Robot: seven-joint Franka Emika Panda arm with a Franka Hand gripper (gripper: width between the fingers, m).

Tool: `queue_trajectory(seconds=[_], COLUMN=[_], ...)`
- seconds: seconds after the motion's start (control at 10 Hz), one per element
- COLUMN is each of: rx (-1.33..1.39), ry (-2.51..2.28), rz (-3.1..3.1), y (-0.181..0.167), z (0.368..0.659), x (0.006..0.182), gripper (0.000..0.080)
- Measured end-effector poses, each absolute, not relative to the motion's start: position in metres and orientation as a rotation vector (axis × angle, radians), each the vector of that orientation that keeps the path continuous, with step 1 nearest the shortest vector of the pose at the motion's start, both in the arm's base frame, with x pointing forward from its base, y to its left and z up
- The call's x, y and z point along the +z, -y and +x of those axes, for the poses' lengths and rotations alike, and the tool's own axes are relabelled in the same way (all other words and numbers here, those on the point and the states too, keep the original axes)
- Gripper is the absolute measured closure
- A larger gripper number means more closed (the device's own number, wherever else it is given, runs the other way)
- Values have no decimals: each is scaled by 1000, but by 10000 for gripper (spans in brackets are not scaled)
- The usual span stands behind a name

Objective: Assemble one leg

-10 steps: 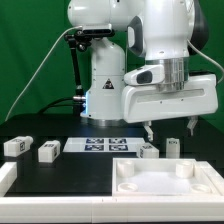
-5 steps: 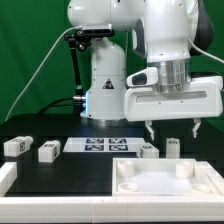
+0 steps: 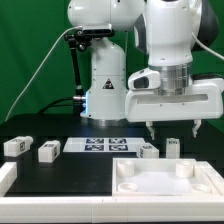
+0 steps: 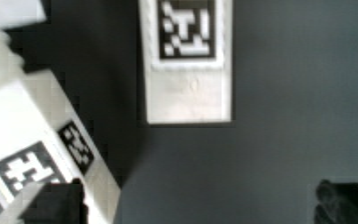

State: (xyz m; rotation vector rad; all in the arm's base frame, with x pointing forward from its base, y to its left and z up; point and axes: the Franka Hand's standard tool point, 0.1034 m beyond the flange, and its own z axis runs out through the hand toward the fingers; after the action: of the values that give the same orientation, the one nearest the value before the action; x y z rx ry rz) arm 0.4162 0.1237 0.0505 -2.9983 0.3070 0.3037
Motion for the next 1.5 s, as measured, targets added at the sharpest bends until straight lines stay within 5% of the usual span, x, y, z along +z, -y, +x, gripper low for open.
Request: queue_trajectory(seconds=[0.9, 1.5], rx=[1401, 1375], ry=[-254, -235], rz=[-2652, -2670], y=[-125, -135], z=[397, 397], x=[40, 21], gripper=[151, 151])
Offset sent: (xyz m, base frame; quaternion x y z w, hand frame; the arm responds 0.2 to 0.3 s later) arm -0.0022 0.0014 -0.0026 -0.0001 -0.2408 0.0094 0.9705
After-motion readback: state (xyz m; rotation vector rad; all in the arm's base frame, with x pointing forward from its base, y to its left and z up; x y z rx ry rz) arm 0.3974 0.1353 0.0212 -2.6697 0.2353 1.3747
